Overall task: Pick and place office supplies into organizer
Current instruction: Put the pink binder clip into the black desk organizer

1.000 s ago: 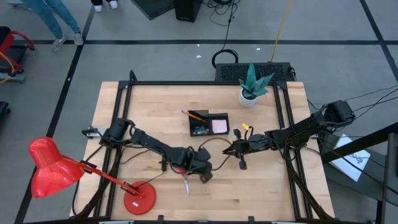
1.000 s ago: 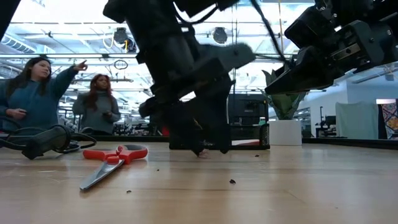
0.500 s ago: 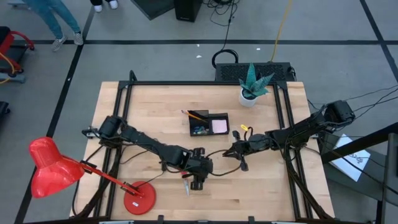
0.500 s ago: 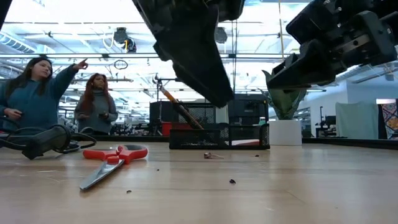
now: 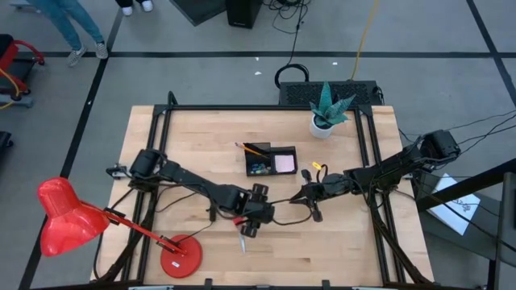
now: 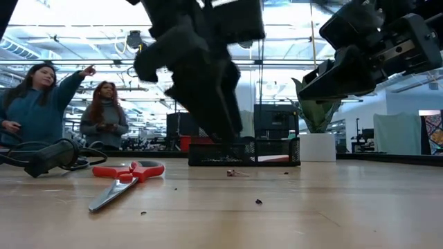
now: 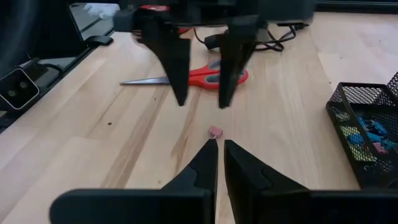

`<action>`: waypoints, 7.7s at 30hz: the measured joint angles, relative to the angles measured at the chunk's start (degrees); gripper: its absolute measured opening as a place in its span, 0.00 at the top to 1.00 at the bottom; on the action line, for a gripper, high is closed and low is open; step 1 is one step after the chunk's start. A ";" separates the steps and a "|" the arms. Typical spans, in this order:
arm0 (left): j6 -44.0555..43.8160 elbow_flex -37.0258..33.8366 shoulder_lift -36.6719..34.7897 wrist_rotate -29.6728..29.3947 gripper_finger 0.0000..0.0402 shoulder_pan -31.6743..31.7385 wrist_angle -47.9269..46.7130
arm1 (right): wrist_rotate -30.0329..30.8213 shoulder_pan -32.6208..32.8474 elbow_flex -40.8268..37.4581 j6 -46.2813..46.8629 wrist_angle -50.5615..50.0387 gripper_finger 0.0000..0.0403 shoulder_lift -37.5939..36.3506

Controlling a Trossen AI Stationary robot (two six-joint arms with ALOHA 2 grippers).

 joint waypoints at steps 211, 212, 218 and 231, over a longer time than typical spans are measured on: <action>17.22 -0.39 1.32 17.39 0.62 15.35 -7.08 | 5.38 5.24 -5.51 -3.53 -10.16 0.96 -21.93; 17.13 0.32 1.32 17.36 0.61 15.00 -7.25 | 4.89 5.02 -5.51 -3.48 -10.17 0.96 -21.50; 15.25 6.05 1.32 17.24 0.58 12.24 -7.73 | 4.62 3.71 -5.68 -3.32 -8.23 0.96 -17.58; 12.05 8.71 1.32 10.11 0.57 10.04 -17.25 | 7.65 3.34 -5.64 -5.07 -4.72 0.96 -17.60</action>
